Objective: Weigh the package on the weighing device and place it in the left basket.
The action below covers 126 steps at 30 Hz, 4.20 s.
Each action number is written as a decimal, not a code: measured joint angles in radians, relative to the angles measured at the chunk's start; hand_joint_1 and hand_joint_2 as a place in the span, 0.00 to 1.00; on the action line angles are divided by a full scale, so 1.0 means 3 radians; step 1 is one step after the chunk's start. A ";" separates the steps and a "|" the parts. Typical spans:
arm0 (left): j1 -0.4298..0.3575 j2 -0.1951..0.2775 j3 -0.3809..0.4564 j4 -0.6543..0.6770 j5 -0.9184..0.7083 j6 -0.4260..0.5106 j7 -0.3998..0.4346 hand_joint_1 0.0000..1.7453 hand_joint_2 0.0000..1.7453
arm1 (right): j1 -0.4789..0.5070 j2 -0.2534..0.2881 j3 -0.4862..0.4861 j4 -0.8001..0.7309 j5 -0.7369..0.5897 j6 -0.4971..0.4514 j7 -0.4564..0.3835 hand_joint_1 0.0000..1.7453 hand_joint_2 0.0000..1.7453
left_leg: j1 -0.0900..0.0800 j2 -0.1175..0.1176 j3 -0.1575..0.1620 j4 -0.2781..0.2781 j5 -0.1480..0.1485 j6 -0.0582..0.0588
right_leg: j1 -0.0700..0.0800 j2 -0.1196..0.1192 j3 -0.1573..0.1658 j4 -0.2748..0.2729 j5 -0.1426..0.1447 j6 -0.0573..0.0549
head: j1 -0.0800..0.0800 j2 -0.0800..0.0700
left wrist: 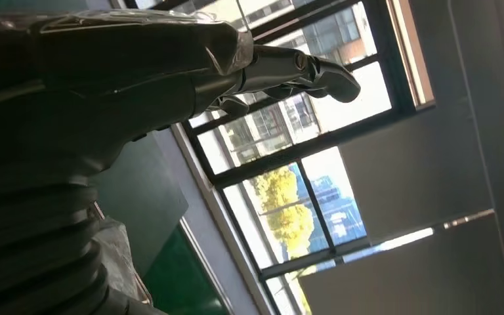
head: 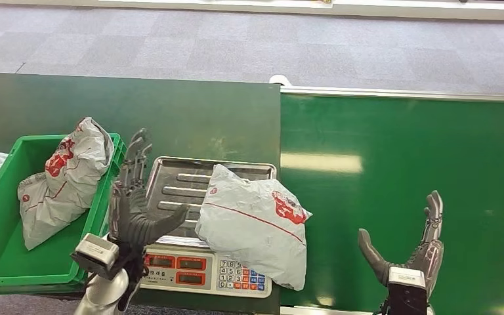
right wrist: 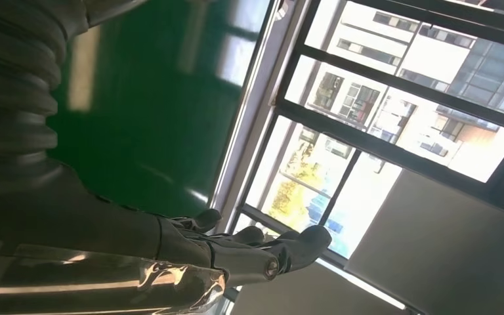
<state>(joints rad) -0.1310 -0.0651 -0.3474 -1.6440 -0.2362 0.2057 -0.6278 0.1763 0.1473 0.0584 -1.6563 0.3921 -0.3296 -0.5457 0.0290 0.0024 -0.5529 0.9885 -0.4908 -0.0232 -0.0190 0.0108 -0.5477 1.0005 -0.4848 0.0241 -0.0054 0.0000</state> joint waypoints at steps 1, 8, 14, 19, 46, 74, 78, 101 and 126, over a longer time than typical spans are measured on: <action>-0.0054 0.0001 -0.0101 0.0015 -0.0062 -0.0062 0.0029 0.00 1.00 | -0.0019 -0.0002 0.0010 0.0010 0.0000 0.0001 0.0000 0.00 1.00 | 0.0000 0.0000 0.0000 0.0000 0.0000 0.0000 | 0.0000 0.0000 0.0000 0.0000 0.0000 0.0000 | 0.0000 0.0000; -0.0319 -0.0010 -0.0729 0.0166 -0.0444 -0.0332 0.0262 0.00 1.00 | -0.0133 -0.0011 0.0092 0.0096 -0.0008 0.0015 -0.0004 0.00 1.00 | 0.0000 0.0000 -0.0001 0.0001 0.0000 0.0000 | 0.0000 0.0000 -0.0002 0.0000 0.0000 0.0000 | -0.0001 0.0000; -0.0540 -0.0017 -0.1046 0.0491 -0.0986 -0.0526 0.0703 0.00 1.00 | -0.0186 -0.0024 0.0116 0.0108 -0.0019 0.0102 0.0000 0.00 1.00 | 0.0000 0.0001 0.0000 0.0001 0.0000 0.0000 | 0.0000 0.0001 -0.0001 0.0000 0.0000 0.0000 | 0.0000 0.0000; -0.0690 -0.0030 -0.1194 0.0853 -0.1261 -0.0669 0.0917 0.00 1.00 | -0.0208 -0.0028 0.0119 0.0115 -0.0011 0.0156 0.0002 0.00 1.00 | 0.0000 -0.0001 0.0000 0.0001 0.0000 0.0000 | 0.0000 0.0001 -0.0001 0.0000 0.0001 0.0000 | -0.0001 0.0000; -0.1265 -0.0455 -0.1421 0.2524 -0.2883 -0.0420 0.1746 0.94 1.00 | -0.0341 0.0091 -0.0013 0.0194 0.0256 0.0513 0.0144 0.00 1.00 | 0.0001 0.0009 0.0024 -0.0002 0.0023 -0.0006 | 0.0002 0.0006 0.0025 0.0001 0.0025 -0.0012 | 0.0000 0.0000; -0.1061 -0.0423 -0.1166 0.2150 -0.2606 -0.0089 0.1417 0.99 1.00 | -0.0318 0.0123 -0.0016 0.0243 0.0329 0.0605 0.0180 0.00 1.00 | 0.0001 0.0011 0.0007 -0.0002 0.0026 -0.0005 | 0.0002 0.0006 0.0002 0.0002 0.0028 -0.0011 | -0.0001 0.0000; -0.0787 -0.0330 -0.1018 0.1589 -0.2244 0.0207 0.1199 0.98 1.00 | -0.0277 0.0120 -0.0017 0.0243 0.0318 0.0591 0.0179 0.00 1.00 | 0.0001 0.0008 -0.0013 -0.0002 0.0028 -0.0005 | 0.0002 0.0006 -0.0018 0.0004 0.0028 -0.0011 | -0.0001 0.0000; 0.0048 0.0060 0.0704 -0.0162 -0.0013 0.0994 0.0255 0.89 1.00 | -0.0205 0.0087 0.0062 0.0310 0.0181 0.0335 0.0137 0.00 1.00 | 0.0001 0.0004 -0.0040 -0.0002 0.0028 -0.0005 | 0.0001 0.0001 -0.0042 0.0005 0.0024 -0.0009 | 0.0000 0.0000; 0.0513 0.0085 0.2130 -0.0309 -0.0288 0.1554 0.0552 0.00 1.00 | -0.0067 0.0004 0.0068 0.0331 0.0046 0.0095 0.0201 0.00 1.00 | 0.0001 0.0005 -0.0040 -0.0002 0.0027 -0.0005 | 0.0002 0.0002 -0.0044 0.0004 0.0022 -0.0012 | 0.0000 0.0000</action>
<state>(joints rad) 0.0231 -0.0398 0.2917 -1.7368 -0.3225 0.6718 -0.4623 0.1561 0.1486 0.0789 -1.5570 0.4058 -0.3011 -0.4854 0.0292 0.0038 -0.5650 0.9879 -0.4826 -0.0248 -0.0185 0.0115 -0.5609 1.0018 -0.4781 0.0206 -0.0055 0.0000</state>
